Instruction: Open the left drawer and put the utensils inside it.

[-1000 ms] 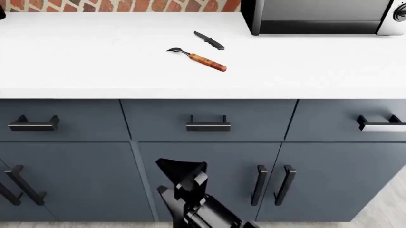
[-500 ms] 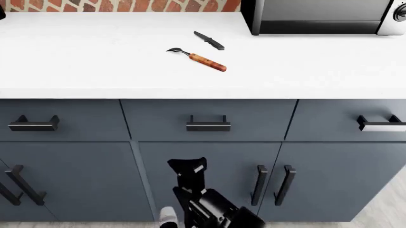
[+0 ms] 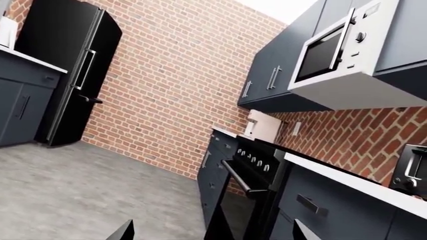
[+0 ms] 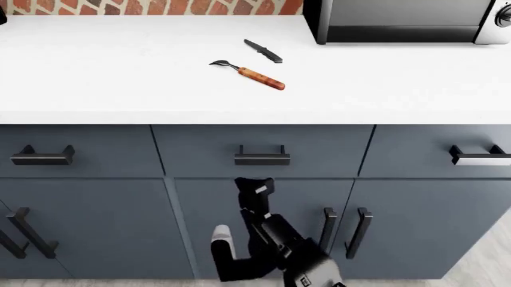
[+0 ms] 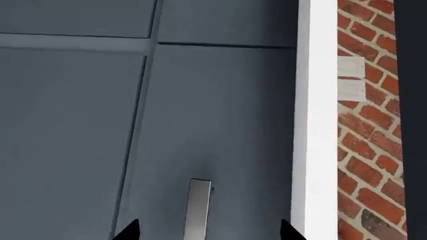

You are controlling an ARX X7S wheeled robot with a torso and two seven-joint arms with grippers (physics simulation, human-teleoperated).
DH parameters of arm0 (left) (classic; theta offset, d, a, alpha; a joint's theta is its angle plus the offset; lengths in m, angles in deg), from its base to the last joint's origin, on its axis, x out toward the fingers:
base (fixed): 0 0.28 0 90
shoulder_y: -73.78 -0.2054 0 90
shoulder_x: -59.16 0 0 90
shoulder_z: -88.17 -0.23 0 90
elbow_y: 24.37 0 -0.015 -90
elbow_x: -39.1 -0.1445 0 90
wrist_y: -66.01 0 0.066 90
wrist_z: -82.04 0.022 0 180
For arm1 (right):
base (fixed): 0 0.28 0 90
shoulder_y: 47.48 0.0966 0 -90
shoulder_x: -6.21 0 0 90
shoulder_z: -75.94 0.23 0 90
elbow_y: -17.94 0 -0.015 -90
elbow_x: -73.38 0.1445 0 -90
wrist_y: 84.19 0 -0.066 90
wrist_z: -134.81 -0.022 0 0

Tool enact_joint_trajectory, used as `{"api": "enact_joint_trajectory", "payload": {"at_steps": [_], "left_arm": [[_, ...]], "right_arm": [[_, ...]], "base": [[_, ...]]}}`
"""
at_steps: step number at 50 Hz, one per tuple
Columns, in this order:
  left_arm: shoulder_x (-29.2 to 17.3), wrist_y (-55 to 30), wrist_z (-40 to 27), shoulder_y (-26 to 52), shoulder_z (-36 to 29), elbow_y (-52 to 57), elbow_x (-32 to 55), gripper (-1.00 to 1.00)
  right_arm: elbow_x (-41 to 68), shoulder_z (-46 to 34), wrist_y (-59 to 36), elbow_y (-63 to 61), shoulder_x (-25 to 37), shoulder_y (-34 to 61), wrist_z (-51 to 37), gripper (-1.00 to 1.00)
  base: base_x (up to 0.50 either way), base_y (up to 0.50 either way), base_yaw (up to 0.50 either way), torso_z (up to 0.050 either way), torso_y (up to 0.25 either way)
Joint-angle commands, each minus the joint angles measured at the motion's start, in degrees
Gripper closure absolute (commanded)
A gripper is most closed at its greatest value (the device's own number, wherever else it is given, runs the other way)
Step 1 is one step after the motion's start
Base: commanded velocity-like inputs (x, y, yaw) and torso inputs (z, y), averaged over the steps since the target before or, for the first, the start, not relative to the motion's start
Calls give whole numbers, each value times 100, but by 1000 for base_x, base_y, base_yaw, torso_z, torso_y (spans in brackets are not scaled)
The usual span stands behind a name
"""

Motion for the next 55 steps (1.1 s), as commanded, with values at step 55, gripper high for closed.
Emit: {"api": "enact_joint_trajectory", "payload": {"at_steps": [55], "left_arm": [[-1,-9,5,53,-17,-138,49,-100]], "right_arm": [[870,-811,-1365,3079,-999,1854,-1109,-100]], "base": [[0,0,0,0,0]]}}
